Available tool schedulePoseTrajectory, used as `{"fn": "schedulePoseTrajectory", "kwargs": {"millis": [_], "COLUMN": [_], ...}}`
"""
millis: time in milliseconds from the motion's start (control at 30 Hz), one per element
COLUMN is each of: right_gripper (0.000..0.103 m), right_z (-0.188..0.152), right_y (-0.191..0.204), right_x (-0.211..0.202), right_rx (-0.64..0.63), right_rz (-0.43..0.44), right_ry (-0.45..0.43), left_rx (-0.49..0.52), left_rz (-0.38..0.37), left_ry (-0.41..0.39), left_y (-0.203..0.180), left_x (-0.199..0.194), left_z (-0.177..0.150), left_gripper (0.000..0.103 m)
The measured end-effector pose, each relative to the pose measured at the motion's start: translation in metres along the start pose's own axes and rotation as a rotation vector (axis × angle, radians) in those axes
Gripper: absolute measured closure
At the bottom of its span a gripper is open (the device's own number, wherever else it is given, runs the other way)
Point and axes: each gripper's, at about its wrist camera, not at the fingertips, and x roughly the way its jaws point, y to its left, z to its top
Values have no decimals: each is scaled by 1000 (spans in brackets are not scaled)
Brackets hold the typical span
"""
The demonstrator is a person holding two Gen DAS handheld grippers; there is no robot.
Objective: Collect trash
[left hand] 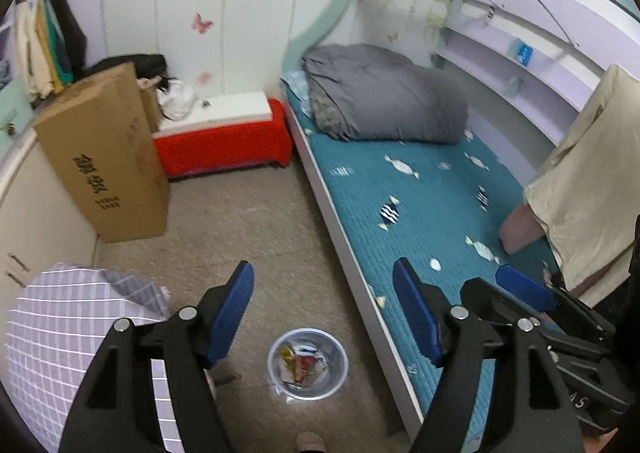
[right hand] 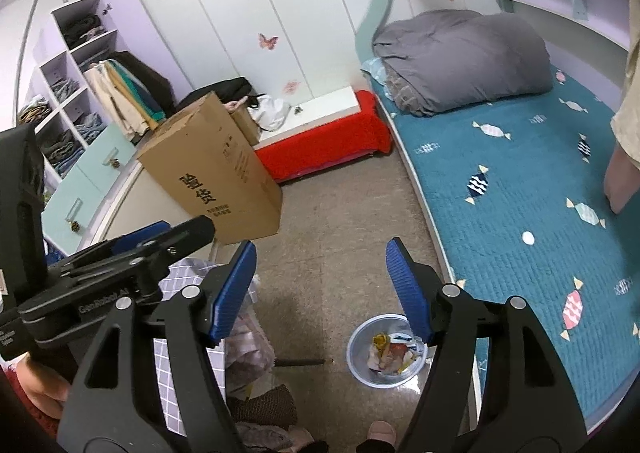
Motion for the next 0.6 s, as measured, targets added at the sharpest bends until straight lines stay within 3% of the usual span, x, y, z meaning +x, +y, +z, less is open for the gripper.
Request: {"fn": "schedulePoseTrajectory", "kwargs": {"millis": [300,600], "right_gripper": [35,34], "right_z": [-13,-38], "right_y": [55,111], "right_x": [-23,-61], "right_rx": [-100,-149], "right_rz": [55,75], "right_ry": [-30,-91], "left_rx": [-45,-82], "left_rz": [95,140], "left_ry": [-97,-169], "left_y": [31,67], "left_x": [-66,-136], "left_z": [-17,-48], "left_gripper": [30,26]}}
